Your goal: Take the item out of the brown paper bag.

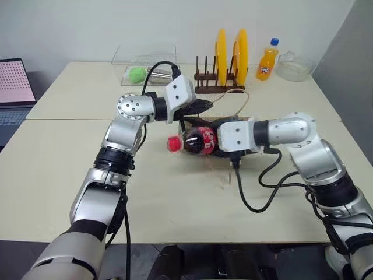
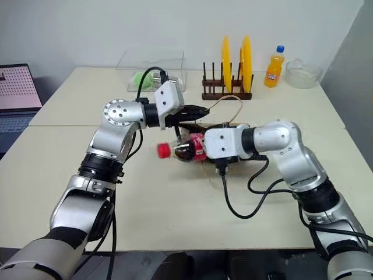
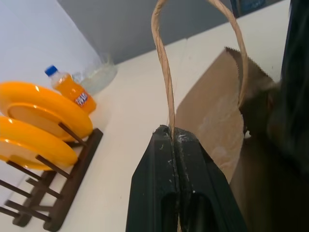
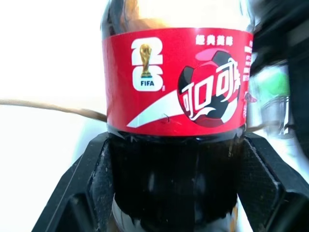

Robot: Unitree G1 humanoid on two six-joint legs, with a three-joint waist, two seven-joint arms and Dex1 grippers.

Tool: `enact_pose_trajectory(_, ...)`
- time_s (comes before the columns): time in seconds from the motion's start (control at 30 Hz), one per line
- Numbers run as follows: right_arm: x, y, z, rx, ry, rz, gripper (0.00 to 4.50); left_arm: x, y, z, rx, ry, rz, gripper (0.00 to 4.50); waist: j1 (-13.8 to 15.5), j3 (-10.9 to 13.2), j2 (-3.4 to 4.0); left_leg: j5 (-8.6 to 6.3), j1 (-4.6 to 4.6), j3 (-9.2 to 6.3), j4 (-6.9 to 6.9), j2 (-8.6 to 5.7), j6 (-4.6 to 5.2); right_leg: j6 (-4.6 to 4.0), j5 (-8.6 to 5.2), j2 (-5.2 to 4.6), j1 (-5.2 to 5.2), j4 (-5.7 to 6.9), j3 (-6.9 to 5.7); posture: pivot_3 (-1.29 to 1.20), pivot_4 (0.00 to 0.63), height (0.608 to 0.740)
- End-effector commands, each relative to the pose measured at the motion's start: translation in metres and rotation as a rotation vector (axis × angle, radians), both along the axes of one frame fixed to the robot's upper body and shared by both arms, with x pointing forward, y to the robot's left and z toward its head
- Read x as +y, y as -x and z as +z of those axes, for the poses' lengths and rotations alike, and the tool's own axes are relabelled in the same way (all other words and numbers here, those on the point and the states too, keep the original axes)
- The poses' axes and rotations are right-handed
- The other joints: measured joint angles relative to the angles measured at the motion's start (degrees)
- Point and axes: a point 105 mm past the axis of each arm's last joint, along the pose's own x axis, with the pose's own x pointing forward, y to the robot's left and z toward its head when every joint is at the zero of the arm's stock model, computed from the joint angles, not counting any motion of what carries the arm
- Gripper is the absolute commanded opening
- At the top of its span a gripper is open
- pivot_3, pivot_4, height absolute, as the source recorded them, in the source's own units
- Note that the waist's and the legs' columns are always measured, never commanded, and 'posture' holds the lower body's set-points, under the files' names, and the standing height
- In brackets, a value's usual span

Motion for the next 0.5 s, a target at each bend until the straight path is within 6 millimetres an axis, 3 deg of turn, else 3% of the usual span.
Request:
enact_pose_trajectory(0.03, -0.009, 0.015, 0.05, -0.169, -0.199, 0.014, 2.97, -0.001, -0.002, 0.013, -0.062, -0.004, 0.017, 0.0, -0.05, 0.0, 0.0, 0.0, 0.01, 0.0, 0.0, 0.0, 0.0, 0.0, 0.0, 0.0, 0.0, 0.01, 0.0, 0.0, 0.15, 0.74)
enact_pose_trajectory(0.17, -0.029, 0.017, 0.077, -0.267, -0.338, -0.08, 2.97, 0.0, -0.003, 0.013, -0.063, -0.004, 0.025, 0.0, 0.01, 0.0, 0.0, 0.01, 0.0, -0.01, -0.01, 0.02, -0.01, 0.0, 0.0, 0.01, -0.01, 0.03, -0.01, 0.0, 0.15, 0.74)
enact_pose_trajectory(0.33, -0.114, -0.016, 0.082, -0.362, -0.35, -0.45, 2.97, 0.001, -0.004, 0.01, -0.056, -0.006, 0.035, 0.0, 0.64, 0.0, 0.0, 0.0, -0.01, 0.0, 0.0, -0.08, 0.02, 0.0, 0.0, -0.08, 0.08, -0.05, -0.02, 0.0, 0.15, 0.74)
enact_pose_trajectory(0.4, -0.139, -0.025, 0.074, -0.361, -0.339, -0.543, 2.97, 0.001, -0.004, 0.009, -0.053, -0.006, 0.034, 0.0, 0.62, 0.0, 0.0, 0.0, 0.0, 0.07, 0.01, -0.1, 0.03, 0.0, 0.0, -0.1, 0.08, -0.06, 0.04, 0.0, 0.15, 0.74)
enact_pose_trajectory(0.5, -0.176, -0.039, 0.03, -0.287, -0.122, -0.665, 2.97, -0.001, -0.004, 0.008, -0.05, -0.003, 0.032, 0.0, 0.51, 0.0, 0.0, 0.0, 0.01, 0.14, -0.01, -0.07, 0.02, 0.0, 0.0, -0.09, 0.06, -0.05, 0.07, 0.0, 0.15, 0.74)
